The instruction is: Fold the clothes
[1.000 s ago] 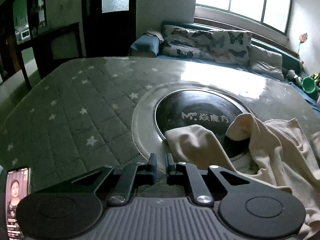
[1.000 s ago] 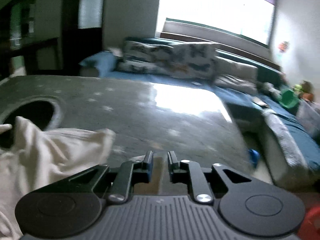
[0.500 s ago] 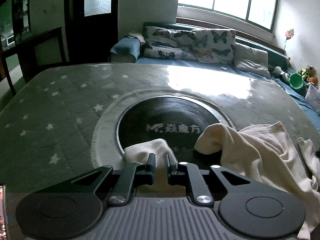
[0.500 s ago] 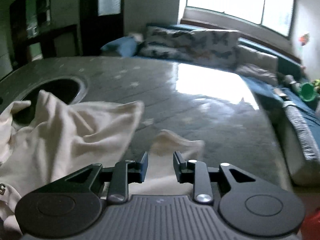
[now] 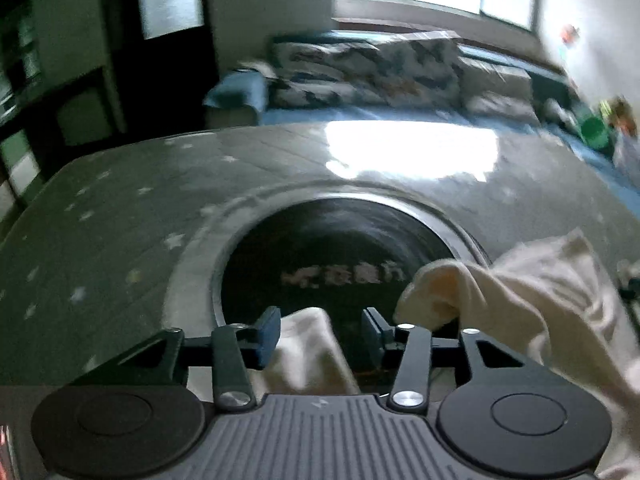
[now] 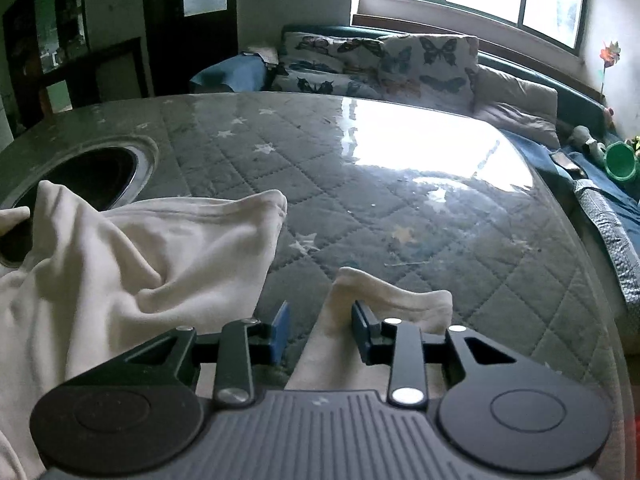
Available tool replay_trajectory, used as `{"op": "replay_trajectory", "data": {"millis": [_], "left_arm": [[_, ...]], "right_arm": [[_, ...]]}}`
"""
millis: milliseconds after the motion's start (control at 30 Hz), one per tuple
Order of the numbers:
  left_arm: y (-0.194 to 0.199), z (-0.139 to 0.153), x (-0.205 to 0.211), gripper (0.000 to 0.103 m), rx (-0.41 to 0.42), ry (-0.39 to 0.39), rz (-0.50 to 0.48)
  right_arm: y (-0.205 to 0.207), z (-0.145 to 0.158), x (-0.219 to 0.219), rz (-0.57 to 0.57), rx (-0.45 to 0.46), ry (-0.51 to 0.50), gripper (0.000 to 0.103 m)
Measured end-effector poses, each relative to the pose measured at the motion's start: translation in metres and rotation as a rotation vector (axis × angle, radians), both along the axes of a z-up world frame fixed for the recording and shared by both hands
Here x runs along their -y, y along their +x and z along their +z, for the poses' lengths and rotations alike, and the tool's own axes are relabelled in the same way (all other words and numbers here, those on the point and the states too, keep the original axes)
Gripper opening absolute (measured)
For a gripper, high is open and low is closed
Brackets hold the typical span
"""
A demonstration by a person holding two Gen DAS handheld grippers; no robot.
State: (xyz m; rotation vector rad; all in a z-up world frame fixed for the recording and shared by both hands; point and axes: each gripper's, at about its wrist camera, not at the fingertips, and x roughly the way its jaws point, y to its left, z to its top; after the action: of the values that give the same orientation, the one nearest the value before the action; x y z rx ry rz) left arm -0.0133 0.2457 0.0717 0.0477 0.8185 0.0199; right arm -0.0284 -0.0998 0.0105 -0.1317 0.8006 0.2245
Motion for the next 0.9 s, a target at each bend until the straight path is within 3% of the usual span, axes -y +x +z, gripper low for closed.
{"op": "replay_trajectory", "data": {"millis": [67, 133, 167, 267, 400, 633, 900], "left_arm": [[0.008, -0.011, 0.006, 0.050, -0.022, 0.056, 0.001], [0.017, -0.021, 0.012, 0.050, -0.043, 0.112, 0.003], [0.020, -0.026, 0.013, 0.050, -0.055, 0.131, 0.005], [0.024, -0.035, 0.006, 0.029, -0.091, 0.114, 0.017], [0.018, -0.037, -0.005, 0.010, -0.090, 0.084, 0.045], [-0.015, -0.016, -0.029, 0.005, -0.003, 0.014, 0.137], [-0.080, 0.003, -0.063, 0.004, 0.086, -0.043, 0.284]], "right_arm": [[0.000, 0.001, 0.002, -0.011, 0.002, -0.014, 0.012], [-0.001, 0.001, 0.008, -0.023, 0.002, -0.011, 0.005], [-0.002, 0.003, 0.012, -0.029, 0.005, -0.010, 0.005], [-0.012, 0.010, 0.024, -0.051, 0.035, -0.017, 0.004], [-0.035, 0.023, 0.053, -0.115, 0.073, -0.017, 0.004], [-0.076, 0.046, 0.104, -0.227, 0.134, -0.015, 0.004], [-0.104, 0.024, 0.138, -0.322, 0.073, -0.034, 0.006]]}}
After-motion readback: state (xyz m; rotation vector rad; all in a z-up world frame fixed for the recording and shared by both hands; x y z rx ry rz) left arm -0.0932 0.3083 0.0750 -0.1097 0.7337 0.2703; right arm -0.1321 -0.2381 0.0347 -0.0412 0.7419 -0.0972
